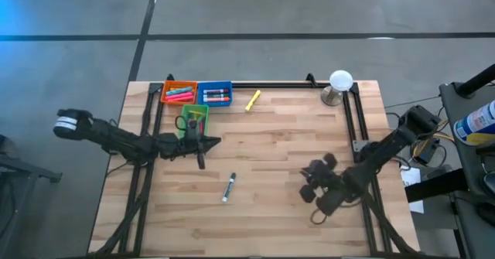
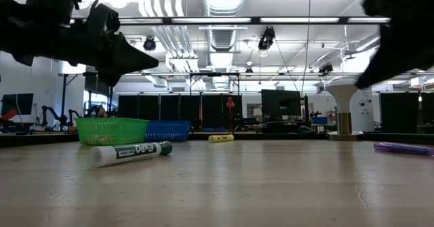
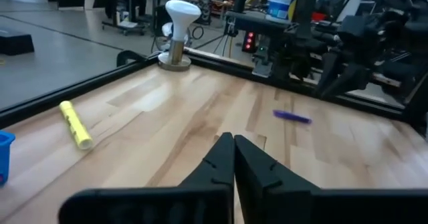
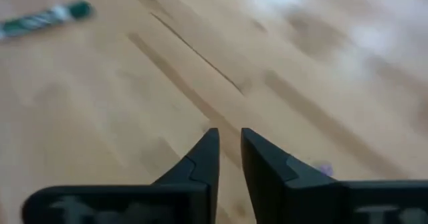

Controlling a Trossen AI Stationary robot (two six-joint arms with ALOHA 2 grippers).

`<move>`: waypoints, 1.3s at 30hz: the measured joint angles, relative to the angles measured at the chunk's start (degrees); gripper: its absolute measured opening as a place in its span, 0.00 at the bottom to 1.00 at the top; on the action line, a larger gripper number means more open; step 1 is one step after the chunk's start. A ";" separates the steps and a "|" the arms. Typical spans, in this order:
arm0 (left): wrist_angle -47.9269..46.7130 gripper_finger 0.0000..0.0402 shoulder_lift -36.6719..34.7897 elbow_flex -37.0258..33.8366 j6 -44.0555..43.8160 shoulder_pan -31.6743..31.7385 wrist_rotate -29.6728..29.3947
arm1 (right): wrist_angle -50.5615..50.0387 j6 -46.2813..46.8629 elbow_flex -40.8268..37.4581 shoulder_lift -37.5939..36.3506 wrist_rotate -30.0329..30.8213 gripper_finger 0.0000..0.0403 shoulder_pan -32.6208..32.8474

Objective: Pick & Place Markers
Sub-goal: Put the purple pen into the green bin

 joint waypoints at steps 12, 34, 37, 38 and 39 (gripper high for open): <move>-0.04 0.07 5.11 2.12 0.19 -0.13 -0.61 | -5.89 28.06 -3.11 10.85 -9.21 0.38 3.27; 9.93 0.09 16.80 7.50 0.03 -0.29 5.67 | 5.24 19.12 -6.15 10.65 -1.54 0.10 3.19; 14.68 0.05 17.56 7.39 0.50 -0.67 16.47 | 12.53 7.50 -5.68 9.72 5.76 0.08 2.61; 15.13 0.04 17.92 7.75 0.53 -1.07 20.02 | 16.54 2.45 -5.58 9.51 8.18 0.08 2.18; 15.36 0.03 18.34 8.41 0.48 -1.75 21.94 | 21.06 -2.97 -5.57 9.19 10.66 0.08 1.54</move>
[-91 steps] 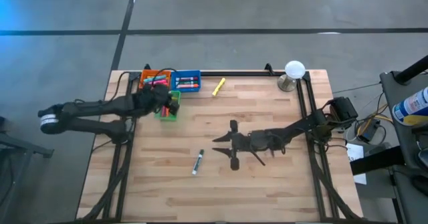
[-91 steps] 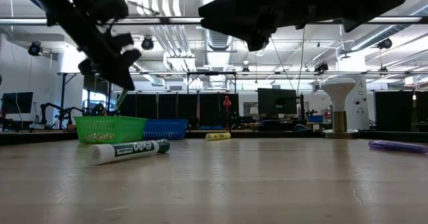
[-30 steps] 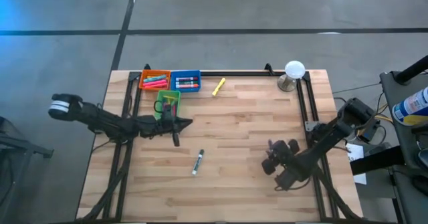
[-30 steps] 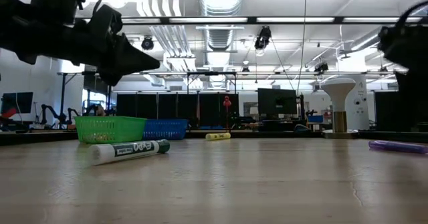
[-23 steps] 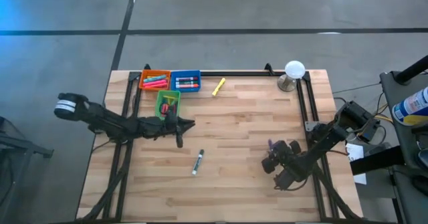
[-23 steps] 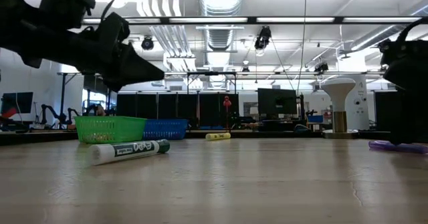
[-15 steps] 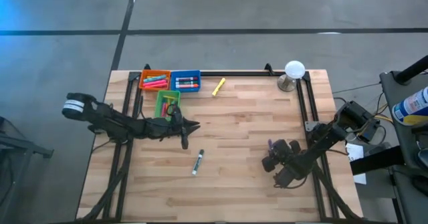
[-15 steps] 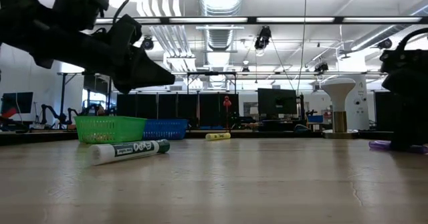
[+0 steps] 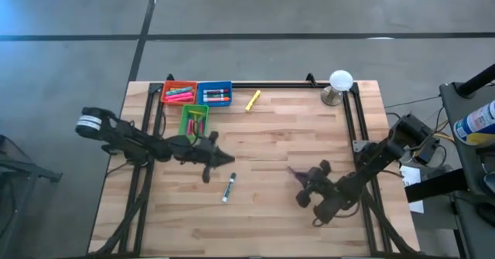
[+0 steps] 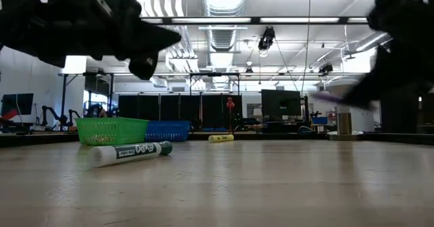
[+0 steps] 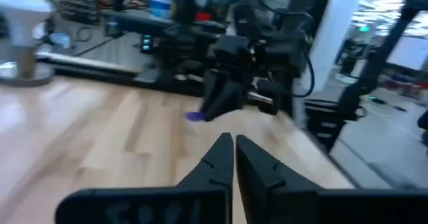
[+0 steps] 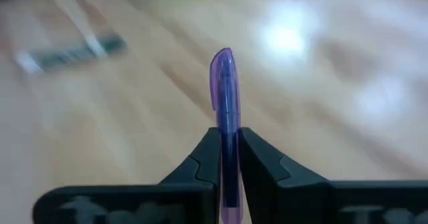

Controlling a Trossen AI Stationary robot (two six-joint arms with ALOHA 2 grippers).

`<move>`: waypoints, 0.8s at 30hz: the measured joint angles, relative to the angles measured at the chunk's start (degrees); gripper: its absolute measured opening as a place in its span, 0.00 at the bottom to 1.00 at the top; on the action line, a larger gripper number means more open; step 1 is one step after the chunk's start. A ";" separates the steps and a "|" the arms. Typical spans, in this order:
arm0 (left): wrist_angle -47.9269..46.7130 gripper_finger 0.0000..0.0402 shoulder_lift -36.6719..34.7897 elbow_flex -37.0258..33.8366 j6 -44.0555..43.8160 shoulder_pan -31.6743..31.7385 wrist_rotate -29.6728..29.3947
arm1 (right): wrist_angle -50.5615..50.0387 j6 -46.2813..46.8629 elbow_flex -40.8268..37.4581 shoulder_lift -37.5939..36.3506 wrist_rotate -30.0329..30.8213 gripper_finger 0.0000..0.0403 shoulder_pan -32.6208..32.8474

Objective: Pick & Place Markers
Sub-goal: Put the purple pen into the green bin

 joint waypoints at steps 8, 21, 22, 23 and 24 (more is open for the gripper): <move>-0.83 0.12 5.64 6.93 6.67 -7.39 -6.80 | 46.03 -47.32 -0.17 2.30 -2.39 0.10 -6.87; -1.44 0.23 13.33 15.86 7.82 -9.52 -7.02 | 69.10 -67.36 2.24 8.92 -13.47 0.10 -11.65; -1.45 0.23 14.00 16.54 8.01 -9.61 -6.96 | 69.07 -67.78 2.43 9.05 -13.44 0.10 -11.70; -1.45 0.23 14.50 16.95 8.27 -9.76 -6.96 | 68.97 -68.21 2.76 9.16 -13.45 0.10 -11.70; -1.47 0.23 14.93 17.36 8.69 -9.94 -6.82 | 69.05 -68.52 3.13 9.25 -13.51 0.10 -11.70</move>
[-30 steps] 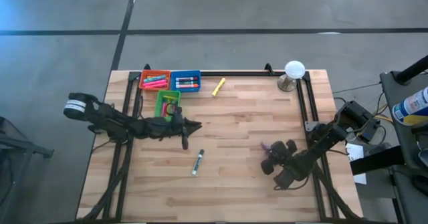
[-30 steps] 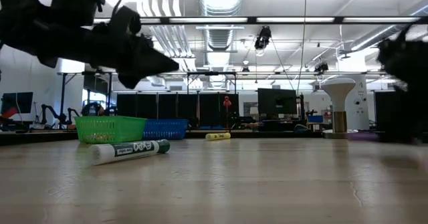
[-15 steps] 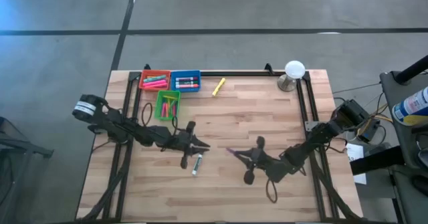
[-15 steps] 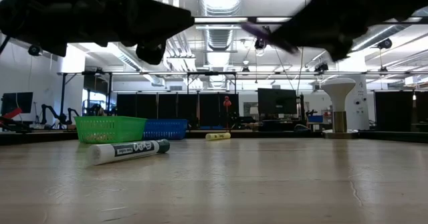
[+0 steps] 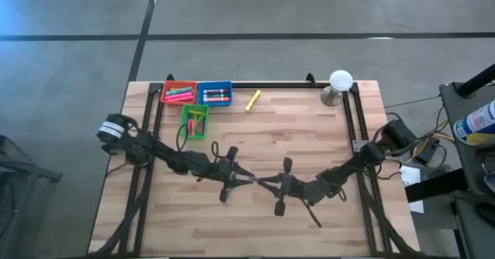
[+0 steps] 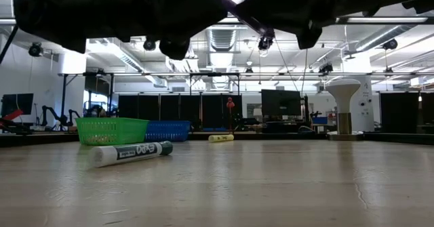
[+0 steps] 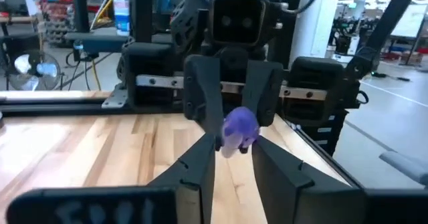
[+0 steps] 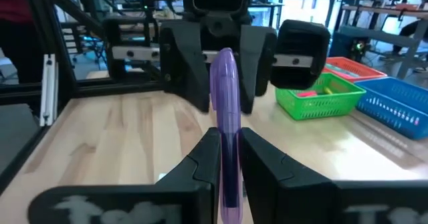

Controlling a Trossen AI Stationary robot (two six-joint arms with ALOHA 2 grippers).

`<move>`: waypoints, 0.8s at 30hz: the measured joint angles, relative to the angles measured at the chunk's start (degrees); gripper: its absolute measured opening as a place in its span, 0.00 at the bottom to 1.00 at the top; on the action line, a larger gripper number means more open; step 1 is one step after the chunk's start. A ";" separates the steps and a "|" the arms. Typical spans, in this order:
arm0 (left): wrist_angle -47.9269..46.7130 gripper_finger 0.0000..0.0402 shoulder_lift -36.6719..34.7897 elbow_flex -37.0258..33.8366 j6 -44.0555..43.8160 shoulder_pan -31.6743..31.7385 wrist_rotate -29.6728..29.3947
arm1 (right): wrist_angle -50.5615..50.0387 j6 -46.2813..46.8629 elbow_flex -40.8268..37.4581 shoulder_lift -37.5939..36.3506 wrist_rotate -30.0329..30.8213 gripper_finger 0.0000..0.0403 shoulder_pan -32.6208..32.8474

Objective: Pick & Place Markers
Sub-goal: Put the purple pen into the green bin

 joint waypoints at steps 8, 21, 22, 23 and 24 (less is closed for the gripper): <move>1.09 0.23 0.69 0.77 2.54 -0.53 1.11 | -0.12 -0.34 0.01 -0.03 -0.67 0.10 0.07; 2.14 0.10 0.43 0.77 2.01 -0.53 0.55 | -0.31 -1.12 -0.03 -0.03 -0.58 0.10 0.09; 1.97 0.10 0.16 0.76 1.84 -0.54 0.28 | -0.24 -1.47 -0.03 -0.03 -0.41 0.11 0.09; 1.42 0.10 -0.33 0.73 1.76 -0.53 0.07 | -0.18 -2.00 -0.03 -0.03 -0.38 0.11 0.07; 0.51 0.10 -1.22 0.73 1.76 -0.53 -0.19 | -0.05 -2.59 0.01 -0.03 -0.38 0.13 0.08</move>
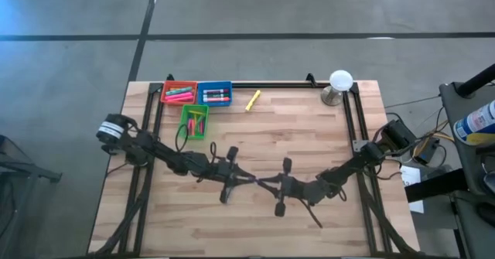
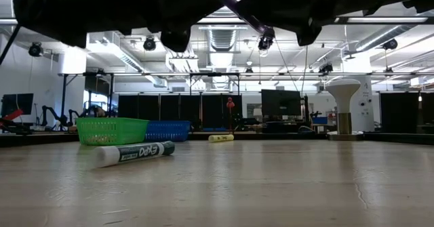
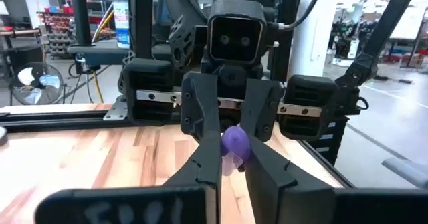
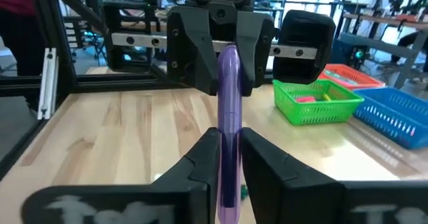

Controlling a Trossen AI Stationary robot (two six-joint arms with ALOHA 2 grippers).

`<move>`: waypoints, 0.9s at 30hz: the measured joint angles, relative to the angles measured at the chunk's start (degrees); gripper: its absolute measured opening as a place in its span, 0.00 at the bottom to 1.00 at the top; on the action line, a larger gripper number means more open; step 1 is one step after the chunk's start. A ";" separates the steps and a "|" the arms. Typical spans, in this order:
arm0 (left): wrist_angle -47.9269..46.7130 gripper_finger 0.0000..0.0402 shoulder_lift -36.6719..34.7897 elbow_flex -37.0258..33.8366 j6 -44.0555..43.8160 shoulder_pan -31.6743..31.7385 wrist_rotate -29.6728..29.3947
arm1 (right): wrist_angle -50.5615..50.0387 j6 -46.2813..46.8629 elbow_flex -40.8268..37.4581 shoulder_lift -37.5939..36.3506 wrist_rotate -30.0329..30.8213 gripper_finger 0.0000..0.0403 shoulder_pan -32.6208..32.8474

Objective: Pick & Place Markers
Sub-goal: Put the purple pen into the green bin

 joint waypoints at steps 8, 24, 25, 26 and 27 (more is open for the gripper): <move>-20.42 0.10 -15.88 -0.10 2.34 -0.11 -8.28 | -0.37 0.18 -0.53 0.11 0.09 0.28 0.55; -89.08 0.10 -41.04 -1.41 -28.66 10.24 -43.57 | -7.71 5.04 -1.07 0.09 -0.02 0.34 0.59; -89.14 0.10 -41.21 -2.19 -28.72 11.78 -43.25 | -7.70 5.04 -1.07 0.09 -0.02 0.34 0.59; -89.23 0.10 -41.25 -3.02 -28.51 13.41 -42.86 | -7.69 5.04 -1.07 0.08 -0.02 0.34 0.59; -89.37 0.10 -41.15 -3.90 -28.31 15.10 -42.33 | -7.69 5.04 -1.07 0.07 -0.02 0.34 0.59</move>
